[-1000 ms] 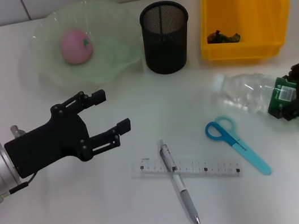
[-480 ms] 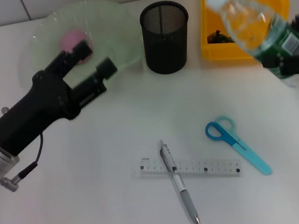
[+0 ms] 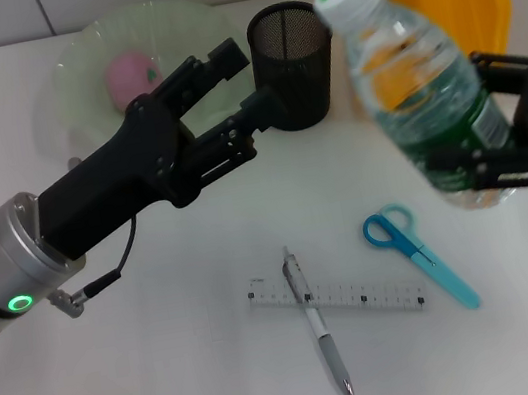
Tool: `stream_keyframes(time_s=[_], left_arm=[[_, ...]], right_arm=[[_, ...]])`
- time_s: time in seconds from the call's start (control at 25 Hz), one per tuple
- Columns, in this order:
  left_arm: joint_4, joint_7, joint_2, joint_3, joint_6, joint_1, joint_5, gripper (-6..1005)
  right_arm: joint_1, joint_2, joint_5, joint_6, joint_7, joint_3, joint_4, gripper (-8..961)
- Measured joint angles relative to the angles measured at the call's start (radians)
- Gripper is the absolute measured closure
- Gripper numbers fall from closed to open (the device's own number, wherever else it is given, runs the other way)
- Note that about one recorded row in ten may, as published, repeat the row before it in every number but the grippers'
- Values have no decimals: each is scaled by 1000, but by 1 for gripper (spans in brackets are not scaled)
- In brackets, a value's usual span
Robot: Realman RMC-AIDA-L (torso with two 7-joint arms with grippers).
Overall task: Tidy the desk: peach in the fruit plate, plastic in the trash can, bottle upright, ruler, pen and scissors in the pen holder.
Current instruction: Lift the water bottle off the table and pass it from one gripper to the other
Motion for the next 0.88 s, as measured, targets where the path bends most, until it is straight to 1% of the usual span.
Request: stream_keyframes(time_s=[0.04, 0.08, 0.16, 0.24, 0.28, 0.44, 0.6, 0.88], left_arm=[[-1, -1, -1, 2, 3, -6, 0, 164], [-1, -1, -1, 2, 3, -6, 0, 164], [-2, -5, -1, 2, 5, -10, 0, 164], [-12, -12, -1, 2, 12, -18, -1, 164], [-12, -12, -1, 2, 12, -18, -1, 164], [-16, -22, -1, 2, 31, -22, -3, 164], [-16, -27, -1, 2, 39, -23, -4, 165], [-25, -27, -1, 3, 49, -31, -5, 166]], right_arm=[[7, 0, 0, -2, -11, -26, 17, 192], [7, 0, 0, -2, -11, -26, 17, 192], [14, 0, 1, 1, -20, -61, 22, 193], [36, 1, 2, 8, -24, -95, 40, 193], [36, 1, 2, 8, -24, -95, 40, 193], [79, 2, 2, 27, -27, -111, 89, 193], [98, 3, 2, 40, -28, -117, 105, 193], [127, 3, 27, 86, -29, -179, 128, 193]])
